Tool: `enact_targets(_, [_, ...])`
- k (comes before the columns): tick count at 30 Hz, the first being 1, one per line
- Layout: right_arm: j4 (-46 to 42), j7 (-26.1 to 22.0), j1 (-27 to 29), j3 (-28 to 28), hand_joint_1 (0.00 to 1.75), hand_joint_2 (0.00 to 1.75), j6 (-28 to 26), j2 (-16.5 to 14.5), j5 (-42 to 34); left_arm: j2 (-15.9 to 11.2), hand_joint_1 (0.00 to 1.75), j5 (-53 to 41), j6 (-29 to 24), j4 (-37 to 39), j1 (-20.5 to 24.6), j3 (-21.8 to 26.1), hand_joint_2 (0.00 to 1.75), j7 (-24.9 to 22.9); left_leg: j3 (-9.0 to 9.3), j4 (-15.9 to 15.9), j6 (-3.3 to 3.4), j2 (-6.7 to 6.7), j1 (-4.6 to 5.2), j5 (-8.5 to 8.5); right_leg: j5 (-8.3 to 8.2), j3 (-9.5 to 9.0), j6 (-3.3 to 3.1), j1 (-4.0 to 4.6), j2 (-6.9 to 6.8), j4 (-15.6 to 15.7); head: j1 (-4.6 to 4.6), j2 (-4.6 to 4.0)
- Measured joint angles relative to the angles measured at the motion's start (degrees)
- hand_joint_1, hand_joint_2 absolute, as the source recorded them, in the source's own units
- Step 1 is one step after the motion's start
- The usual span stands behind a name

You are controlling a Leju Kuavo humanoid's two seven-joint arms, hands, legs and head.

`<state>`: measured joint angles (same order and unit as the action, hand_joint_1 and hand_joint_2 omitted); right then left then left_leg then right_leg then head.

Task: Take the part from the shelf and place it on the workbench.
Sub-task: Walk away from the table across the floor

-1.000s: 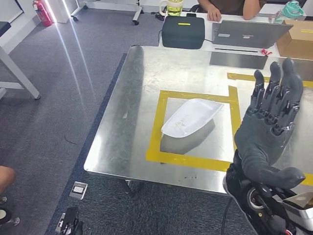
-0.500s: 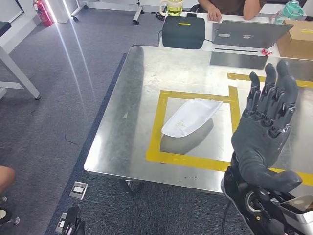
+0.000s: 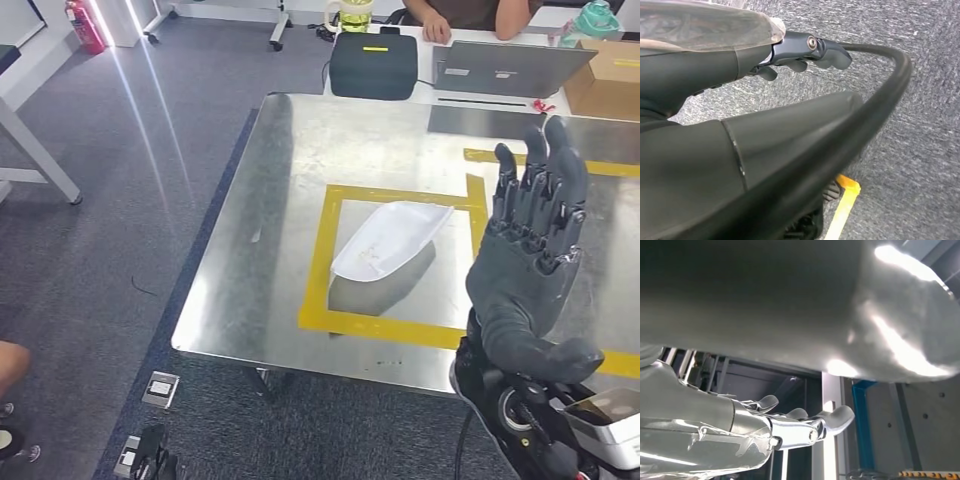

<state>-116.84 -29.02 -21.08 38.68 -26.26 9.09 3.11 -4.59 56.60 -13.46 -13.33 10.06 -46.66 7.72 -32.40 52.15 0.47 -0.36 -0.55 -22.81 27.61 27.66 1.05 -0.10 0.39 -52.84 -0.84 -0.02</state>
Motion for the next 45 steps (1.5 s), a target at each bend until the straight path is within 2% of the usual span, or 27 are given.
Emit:
enact_targets(2, [0.07,-0.09,-0.12,-0.06,0.0,0.0,0.25,-0.01,0.03,0.07,0.0,-0.01,0.16,0.0,0.23,0.0,0.0,-0.31,1.1,-1.5,0.28,0.21,-0.51,0.49,2.56,1.91,0.28,-0.05,-0.02,-4.52,0.26,0.0])
enact_targets(4, [0.2,-0.18,-0.09,-0.11,0.0,0.0,0.39,-0.01,0.05,0.08,0.0,-0.02,0.19,0.0,0.4,0.0,0.0,-0.79,1.38,-1.7,0.3,0.31,-0.57,0.46,6.2,6.01,0.79,-0.47,-0.02,-12.97,0.79,0.0])
enact_targets(5, [0.28,-0.19,0.01,-0.12,0.0,0.0,0.44,-0.01,0.05,0.1,0.0,-0.02,0.2,0.0,0.41,0.0,0.0,-1.05,1.41,-1.63,0.18,0.3,-0.69,0.37,7.02,7.72,1.12,-0.8,-0.04,-16.09,0.98,0.0])
enact_targets(6, [0.37,-0.2,0.08,-0.12,0.0,0.0,0.48,-0.02,0.05,0.14,0.0,-0.02,0.2,0.0,0.38,0.0,0.0,-1.29,1.44,-1.5,-0.04,0.28,-0.87,0.23,6.69,8.47,1.49,-1.16,-0.06,-17.11,1.11,0.0])
enact_targets(7, [0.45,-0.22,0.12,-0.13,0.0,0.0,0.52,-0.02,0.05,0.2,0.0,-0.02,0.22,0.0,0.36,0.0,0.0,-1.52,1.49,-1.21,-0.38,0.21,-1.15,0.02,5.06,7.97,1.94,-1.57,-0.11,-15.54,1.19,0.0])
enact_targets(9, [0.53,-0.28,0.16,-0.14,0.0,0.0,0.64,-0.01,0.06,0.25,0.0,-0.02,0.28,0.01,0.34,0.0,0.0,-1.78,1.47,-0.14,-1.52,-0.01,-1.72,-0.74,0.8,4.73,3.09,-2.37,-0.15,-7.98,1.55,0.0])
enact_targets(10, [0.57,-0.31,0.18,-0.16,0.0,0.0,0.7,-0.01,0.07,0.2,0.0,-0.03,0.31,0.03,0.38,-0.01,0.0,-1.85,1.25,0.74,-2.15,-0.15,-1.83,-1.15,-0.49,3.16,3.31,-2.59,-0.01,-4.64,1.97,0.0])
enact_targets(12, [0.72,-0.36,0.4,-0.17,0.0,0.0,0.75,-0.01,0.08,0.03,0.0,-0.05,0.33,0.08,0.47,-0.02,0.0,-1.93,0.65,1.79,-3.15,-0.33,-1.68,-1.35,-0.65,2.2,2.83,-2.51,0.37,-2.57,2.25,0.0])
enact_targets(13, [0.79,-0.38,0.49,-0.2,0.0,0.0,0.78,-0.01,0.08,-0.01,0.0,-0.05,0.32,0.09,0.51,-0.02,0.0,-1.97,0.42,2.01,-3.45,-0.37,-1.66,-1.19,-0.71,2.35,2.17,-2.38,0.52,-2.75,2.12,0.0])
enact_targets(15, [0.88,-0.47,0.62,-0.23,0.0,0.0,0.9,-0.01,0.16,0.01,0.0,-0.05,0.3,0.09,0.55,-0.02,0.0,-1.97,0.05,2.36,-3.89,-0.22,-1.84,-1.43,-0.88,2.69,1.29,-2.27,0.5,-3.04,1.27,0.0])
enact_targets(16, [0.89,-0.51,0.62,-0.24,0.0,0.0,0.97,-0.02,0.21,0.02,0.0,-0.05,0.3,0.09,0.63,-0.02,0.0,-1.97,-0.66,3.88,-3.98,-0.08,-1.91,-2.45,-0.99,2.76,0.9,-2.25,0.43,-2.99,0.89,0.0])
enact_targets(19, [0.9,-0.54,0.69,-0.22,0.0,0.0,1.07,-0.02,0.27,0.02,0.0,-0.04,0.3,0.09,0.84,-0.02,0.0,-1.96,-6.16,15.25,-3.93,0.16,-1.65,-8.07,-1.28,3.21,-0.02,-1.79,0.09,-2.92,-0.58,0.0])
enact_targets(21, [0.91,-0.51,0.78,-0.21,0.0,0.0,1.1,-0.02,0.26,0.02,0.0,-0.03,0.3,0.09,0.77,-0.02,0.0,-1.96,-8.78,20.4,-3.45,0.15,-1.2,-9.44,-1.44,3.54,-0.43,-1.22,0.02,-2.92,-1.22,0.0])
enact_targets(22, [0.91,-0.51,0.8,-0.21,0.0,0.0,1.1,-0.02,0.26,0.02,0.0,-0.03,0.3,0.09,0.74,-0.02,0.0,-1.96,-8.26,19.36,-2.9,0.14,-0.89,-8.4,-1.51,3.62,-0.58,-0.91,0.04,-2.92,-1.48,0.0])
enact_targets(24, [0.91,-0.51,0.79,-0.23,0.0,0.0,1.13,-0.03,0.27,-0.03,0.0,-0.02,0.3,0.09,0.82,-0.02,0.0,-1.95,-4.27,11.77,-1.31,0.11,0.01,-4.77,-1.62,3.63,-0.77,-0.45,0.11,-2.9,-1.88,0.0])
enact_targets(26, [0.91,-0.55,0.79,-0.27,0.0,0.0,1.2,-0.04,0.27,-0.17,0.0,-0.01,0.28,0.09,1.03,-0.02,0.0,-1.94,-0.7,4.78,-0.08,0.34,0.87,-2.67,-1.66,3.76,-0.79,-0.08,0.12,-2.93,-2.03,0.0])
enact_targets(28, [0.92,-0.59,0.81,-0.32,0.0,0.0,1.34,-0.04,0.27,-0.24,0.0,0.01,0.26,0.09,1.18,-0.02,0.0,-1.9,0.03,2.94,0.18,0.59,1.3,-2.46,-1.76,3.88,-0.57,-0.01,0.01,-2.87,-2.03,0.0])
enact_targets(30, [0.93,-0.61,0.84,-0.44,0.0,0.0,1.47,-0.04,0.3,-0.22,0.0,0.01,0.26,0.09,1.12,-0.02,0.0,-1.89,0.14,2.31,0.41,0.66,1.09,-2.0,-1.59,4.0,-0.12,-0.06,-0.09,-2.96,-2.09,0.0])
enact_targets(32, [0.93,-0.64,0.88,-0.65,0.0,0.0,1.51,-0.04,0.36,-0.21,0.0,-0.01,0.26,0.09,1.08,-0.02,0.0,-1.89,0.28,1.63,0.82,0.82,0.69,-1.48,0.86,5.26,0.35,-0.03,-0.11,-6.01,-1.7,0.0])
enact_targets(34, [0.93,-0.66,1.09,-0.78,0.0,0.0,1.53,-0.04,0.46,-0.19,0.0,-0.02,0.26,0.09,1.12,-0.02,0.0,-1.89,0.12,1.55,1.05,0.9,0.68,-1.28,5.17,8.06,0.73,-0.18,-0.11,-13.41,-0.97,0.0])
enact_targets(36, [0.93,-0.65,1.4,-0.83,0.0,0.0,1.54,-0.04,0.55,-0.13,0.0,-0.03,0.26,0.09,1.06,-0.02,0.0,-1.93,-0.04,1.62,1.08,0.9,0.72,-1.2,7.28,9.94,1.07,-0.34,-0.12,-19.09,-0.42,0.0])
enact_targets(37, [0.93,-0.65,1.49,-0.88,0.0,0.0,1.54,-0.04,0.59,-0.1,0.0,-0.03,0.25,0.09,1.03,-0.02,0.0,-1.96,-0.08,1.68,1.07,0.89,0.72,-1.17,6.7,9.46,1.18,-0.41,-0.13,-18.89,-0.21,0.0])
enact_targets(38, [0.93,-0.64,1.52,-0.95,0.0,0.0,1.54,-0.04,0.63,-0.07,0.0,-0.04,0.25,0.09,1.03,-0.02,0.0,-2.0,-0.07,1.79,1.04,0.88,0.7,-1.16,5.02,7.8,1.22,-0.48,-0.15,-16.14,0.02,0.0])
enact_targets(39, [0.92,-0.64,1.52,-1.02,0.0,0.0,1.54,-0.04,0.68,-0.03,0.0,-0.04,0.24,0.09,1.04,-0.02,0.0,-2.02,-0.06,1.95,0.97,0.87,0.69,-1.2,2.98,5.48,1.17,-0.54,-0.19,-11.78,0.31,0.0])
enact_targets(41, [0.91,-0.62,1.49,-1.15,0.0,0.0,1.54,-0.04,0.72,0.03,0.0,-0.05,0.22,0.09,1.09,-0.02,0.0,-2.02,-0.34,2.41,0.58,0.84,0.86,-1.17,0.63,1.68,0.77,-0.48,-0.21,-4.41,0.79,0.0])
enact_targets(42, [0.9,-0.6,1.52,-1.21,0.0,0.0,1.55,-0.04,0.74,0.03,0.0,-0.06,0.2,0.09,1.12,-0.02,0.0,-2.03,-0.61,2.62,0.29,0.84,0.94,-1.07,0.36,0.94,0.49,-0.41,-0.15,-2.74,0.87,0.0])
enact_targets(45, [0.9,-0.56,1.66,-1.42,0.0,0.0,1.61,-0.04,0.75,-0.04,0.0,-0.07,0.17,0.09,1.14,-0.02,0.0,-2.05,-1.15,2.88,-0.68,0.81,1.02,-0.71,-0.06,0.97,-0.5,-0.46,-0.02,-2.13,0.75,0.0])
